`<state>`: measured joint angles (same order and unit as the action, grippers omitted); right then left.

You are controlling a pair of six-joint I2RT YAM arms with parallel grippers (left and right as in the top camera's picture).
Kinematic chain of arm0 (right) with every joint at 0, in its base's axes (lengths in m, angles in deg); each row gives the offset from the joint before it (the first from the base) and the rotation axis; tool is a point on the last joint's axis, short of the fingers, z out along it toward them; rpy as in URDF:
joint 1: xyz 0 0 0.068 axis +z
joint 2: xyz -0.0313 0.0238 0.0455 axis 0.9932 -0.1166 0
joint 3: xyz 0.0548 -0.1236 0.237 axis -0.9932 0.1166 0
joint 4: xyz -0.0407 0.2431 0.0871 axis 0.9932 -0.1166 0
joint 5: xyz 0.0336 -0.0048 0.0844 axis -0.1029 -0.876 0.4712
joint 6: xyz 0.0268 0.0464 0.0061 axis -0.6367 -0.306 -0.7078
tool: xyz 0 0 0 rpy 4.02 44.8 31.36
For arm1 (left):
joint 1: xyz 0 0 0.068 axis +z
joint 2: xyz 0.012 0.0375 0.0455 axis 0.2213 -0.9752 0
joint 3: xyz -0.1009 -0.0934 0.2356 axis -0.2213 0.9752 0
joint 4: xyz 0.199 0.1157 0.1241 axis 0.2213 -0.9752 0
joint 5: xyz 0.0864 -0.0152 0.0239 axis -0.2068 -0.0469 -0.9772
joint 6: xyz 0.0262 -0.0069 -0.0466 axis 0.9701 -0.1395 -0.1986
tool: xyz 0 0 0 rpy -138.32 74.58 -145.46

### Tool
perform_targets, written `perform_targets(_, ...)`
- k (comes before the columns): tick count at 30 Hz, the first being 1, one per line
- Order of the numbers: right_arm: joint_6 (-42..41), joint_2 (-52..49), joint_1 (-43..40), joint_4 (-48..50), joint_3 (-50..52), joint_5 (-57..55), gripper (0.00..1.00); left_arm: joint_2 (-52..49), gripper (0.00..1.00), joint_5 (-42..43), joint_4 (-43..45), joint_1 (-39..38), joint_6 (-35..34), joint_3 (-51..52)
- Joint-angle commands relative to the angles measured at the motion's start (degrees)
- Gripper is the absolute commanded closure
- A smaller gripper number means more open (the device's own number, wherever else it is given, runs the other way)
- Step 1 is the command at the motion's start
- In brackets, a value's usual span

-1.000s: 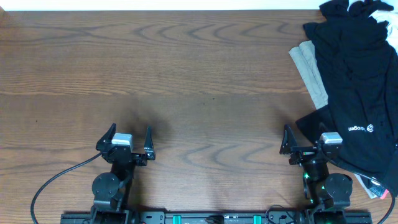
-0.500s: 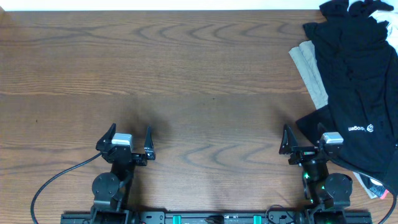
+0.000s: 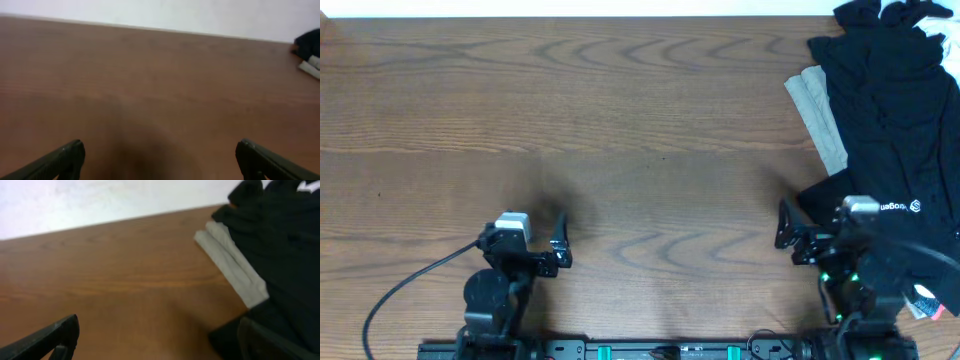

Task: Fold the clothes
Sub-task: 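Reach the right gripper into the clothes pile and grasp the black shirt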

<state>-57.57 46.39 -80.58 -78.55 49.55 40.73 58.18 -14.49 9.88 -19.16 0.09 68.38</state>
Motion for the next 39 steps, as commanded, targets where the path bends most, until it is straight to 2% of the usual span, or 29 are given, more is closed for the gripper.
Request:
perform_targets(1,0.4,-7.0,-0.4,-5.4,-9.7,-0.2,0.01,-4.5,0.02,1.0,-3.4,0.3,-4.3,-8.2)
perform_targets(7,3.8,-22.3,-0.5,-23.0,-26.9,-0.2,0.01,-15.3,0.02,1.0,-16.6,0.3,-4.3,-21.0)
perform_targets(9,3.7,-25.7,-0.5,-26.0,-30.3,-0.2,0.01,-18.4,0.02,1.3,-21.4,0.3,-4.3,-24.7)
perform_targets(13,4.1,-29.3,-0.5,-27.6,-32.1,-3.4,0.01,-21.6,0.02,3.0,-26.0,0.3,-4.3,-28.2)
perform_targets(17,0.2,-34.4,-1.5,-29.0,-31.5,-15.8,0.01,-21.8,0.02,6.5,-26.6,0.3,-4.3,-28.2)
perform_targets(23,0.1,-49.6,-3.4,-28.5,-29.9,-16.8,0.01,-21.8,0.02,6.8,-27.1,0.3,-4.7,-28.2)
perform_targets(29,-0.3,-65.4,-3.5,-23.0,-29.9,-17.1,0.01,-21.8,0.02,7.0,-28.6,0.3,-5.6,-28.2)
perform_targets(39,-1.3,-82.0,-4.9,-12.6,-29.9,-18.1,0.01,-21.8,0.02,7.0,-28.7,0.3,-5.6,-28.2)
